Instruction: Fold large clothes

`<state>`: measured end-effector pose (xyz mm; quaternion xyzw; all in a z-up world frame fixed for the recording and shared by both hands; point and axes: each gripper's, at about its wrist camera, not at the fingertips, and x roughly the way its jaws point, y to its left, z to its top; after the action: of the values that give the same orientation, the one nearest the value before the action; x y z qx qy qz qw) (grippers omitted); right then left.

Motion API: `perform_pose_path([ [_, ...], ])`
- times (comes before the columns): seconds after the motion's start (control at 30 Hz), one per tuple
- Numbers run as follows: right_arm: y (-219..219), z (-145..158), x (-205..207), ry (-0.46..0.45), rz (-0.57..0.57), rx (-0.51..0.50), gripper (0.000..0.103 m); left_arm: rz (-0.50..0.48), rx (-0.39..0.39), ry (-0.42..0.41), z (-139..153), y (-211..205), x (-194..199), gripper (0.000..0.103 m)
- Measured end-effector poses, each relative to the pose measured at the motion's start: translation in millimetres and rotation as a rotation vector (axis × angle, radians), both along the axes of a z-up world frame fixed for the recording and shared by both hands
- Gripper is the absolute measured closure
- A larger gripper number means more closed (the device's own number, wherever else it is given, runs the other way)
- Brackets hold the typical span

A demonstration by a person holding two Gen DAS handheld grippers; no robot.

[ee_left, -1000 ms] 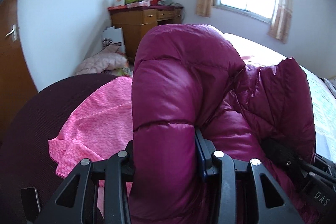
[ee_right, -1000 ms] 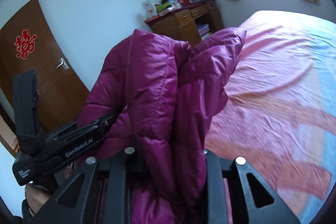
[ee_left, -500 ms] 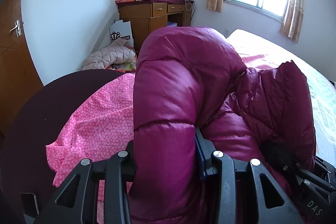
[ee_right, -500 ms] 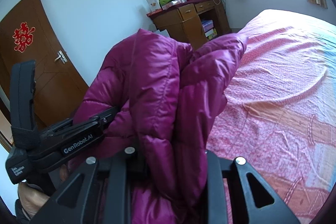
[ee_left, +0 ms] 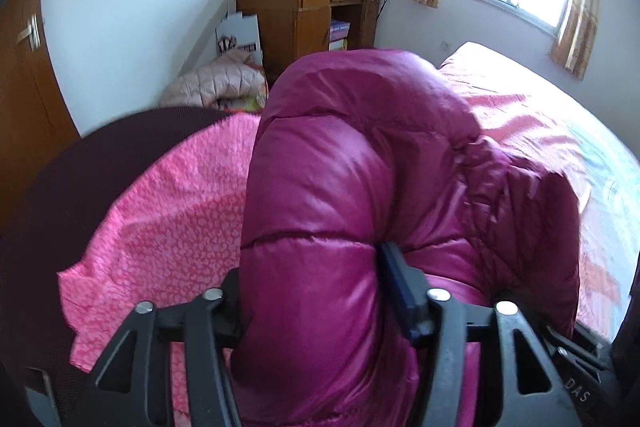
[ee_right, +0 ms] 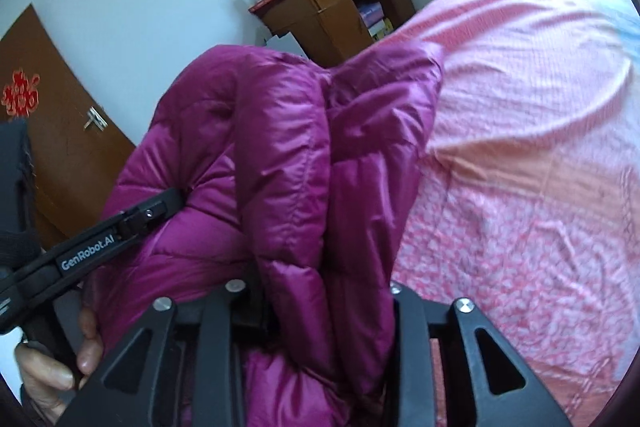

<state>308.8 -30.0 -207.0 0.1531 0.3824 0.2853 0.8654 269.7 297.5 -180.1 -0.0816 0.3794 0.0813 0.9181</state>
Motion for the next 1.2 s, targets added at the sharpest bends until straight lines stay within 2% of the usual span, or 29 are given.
perform_pose_path([
  [0.07, -5, -4, -1, 0.017, -0.015, 0.017, 0.058, 0.023, -0.085, 0.032, -7, 17, 4, 0.014],
  [0.1, -8, -6, -2, 0.025, -0.018, 0.040, 0.057, 0.042, -0.136, 0.054, -11, 27, 6, 0.009],
  [0.13, -11, -7, -7, 0.029, -0.021, 0.059, 0.056, 0.050, -0.194, 0.076, -15, 36, 8, 0.006],
  [0.2, -14, -5, -15, 0.030, -0.033, 0.064, 0.051, 0.036, -0.281, 0.090, -21, 47, 8, 0.005],
  [0.23, -16, -1, -21, 0.029, -0.044, 0.050, 0.049, 0.033, -0.289, 0.087, -21, 49, 7, 0.006],
  [0.27, -18, 3, -28, 0.022, -0.056, 0.033, 0.044, 0.031, -0.279, 0.083, -20, 48, 5, 0.006],
  [0.3, -21, 6, -34, 0.008, -0.070, 0.014, 0.044, 0.031, -0.255, 0.076, -18, 45, 3, 0.006],
  [0.37, -26, 24, -53, -0.071, -0.129, -0.060, 0.048, 0.039, -0.192, 0.063, -13, 37, -1, 0.006],
  [0.4, -26, 31, -60, -0.107, -0.151, -0.087, 0.061, 0.040, -0.172, 0.059, -11, 32, -2, 0.006],
  [0.43, -25, 43, -66, -0.148, -0.165, -0.116, 0.070, 0.045, -0.147, 0.055, -10, 29, -4, 0.006],
  [0.47, -22, 53, -69, -0.179, -0.173, -0.144, 0.084, 0.048, -0.128, 0.052, -8, 26, -5, 0.006],
  [0.57, -3, 82, -70, -0.255, -0.168, -0.215, 0.086, 0.055, -0.093, 0.046, -6, 20, -9, 0.006],
  [0.67, 27, 97, -55, -0.262, -0.113, -0.222, 0.086, 0.062, -0.048, 0.042, -4, 13, -11, 0.005],
  [0.73, 39, 89, -39, -0.210, -0.110, -0.233, 0.086, 0.067, -0.014, 0.038, -4, 8, -12, 0.005],
  [0.83, 41, 56, -7, -0.042, -0.153, -0.199, 0.086, 0.065, 0.035, 0.029, -4, 2, -13, 0.005],
  [0.9, 38, 37, 5, 0.015, -0.200, -0.190, 0.096, 0.060, 0.053, 0.031, -4, -1, -10, 0.005],
  [1.0, 38, 30, 8, 0.000, -0.227, -0.224, 0.102, 0.065, 0.066, 0.038, -4, -4, -7, 0.005],
  [1.2, 54, 16, 32, -0.054, -0.208, -0.390, 0.103, 0.064, 0.017, 0.068, -3, -4, -1, 0.005],
])
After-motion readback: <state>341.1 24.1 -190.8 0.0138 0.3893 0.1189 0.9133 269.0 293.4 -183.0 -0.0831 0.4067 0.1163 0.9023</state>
